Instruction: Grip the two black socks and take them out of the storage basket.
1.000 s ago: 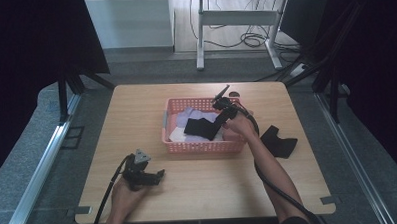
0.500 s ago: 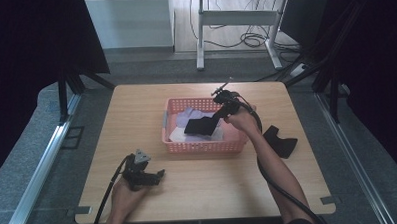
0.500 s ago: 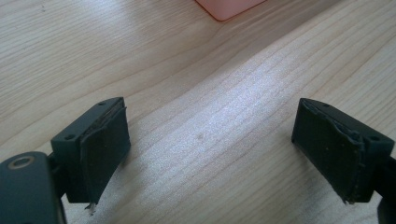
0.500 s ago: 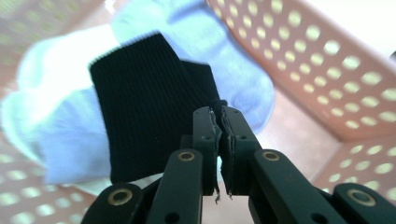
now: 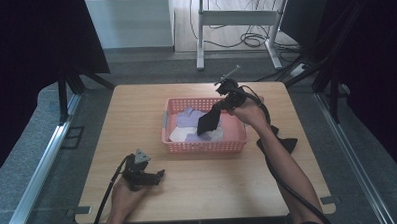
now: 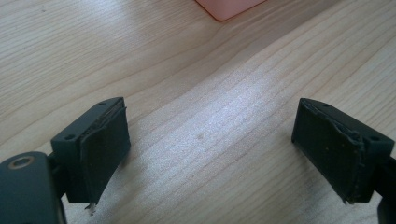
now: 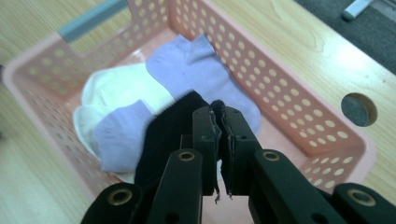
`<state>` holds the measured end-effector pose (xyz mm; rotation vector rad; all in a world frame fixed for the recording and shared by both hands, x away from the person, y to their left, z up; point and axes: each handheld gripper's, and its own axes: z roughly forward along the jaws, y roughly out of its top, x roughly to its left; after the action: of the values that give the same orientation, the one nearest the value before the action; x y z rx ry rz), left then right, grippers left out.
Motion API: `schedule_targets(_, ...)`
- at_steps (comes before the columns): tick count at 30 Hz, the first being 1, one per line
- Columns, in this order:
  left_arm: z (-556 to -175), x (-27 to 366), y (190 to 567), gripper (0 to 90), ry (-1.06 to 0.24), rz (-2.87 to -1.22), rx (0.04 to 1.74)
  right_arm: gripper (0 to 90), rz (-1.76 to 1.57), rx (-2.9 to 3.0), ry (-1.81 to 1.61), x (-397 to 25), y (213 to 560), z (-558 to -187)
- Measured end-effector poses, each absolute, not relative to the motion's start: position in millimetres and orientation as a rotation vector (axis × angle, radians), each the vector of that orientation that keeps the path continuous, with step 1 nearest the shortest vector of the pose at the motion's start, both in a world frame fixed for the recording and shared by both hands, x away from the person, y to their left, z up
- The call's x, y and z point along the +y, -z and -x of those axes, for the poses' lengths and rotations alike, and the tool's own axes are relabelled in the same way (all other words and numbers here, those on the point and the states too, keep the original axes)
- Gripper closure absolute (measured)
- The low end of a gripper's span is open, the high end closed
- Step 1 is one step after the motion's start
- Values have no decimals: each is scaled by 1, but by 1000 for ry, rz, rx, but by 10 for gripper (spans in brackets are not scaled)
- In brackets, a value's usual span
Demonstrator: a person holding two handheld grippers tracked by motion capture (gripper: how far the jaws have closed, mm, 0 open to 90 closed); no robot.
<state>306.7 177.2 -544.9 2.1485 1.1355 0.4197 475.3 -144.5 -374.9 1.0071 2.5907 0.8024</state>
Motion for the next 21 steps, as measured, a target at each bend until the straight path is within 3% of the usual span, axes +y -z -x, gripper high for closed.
schedule_targets(21, -307, 177, 545, 108, -417, -2151, 1136, 860, -970, 2493, -876, -178, 320, -456)
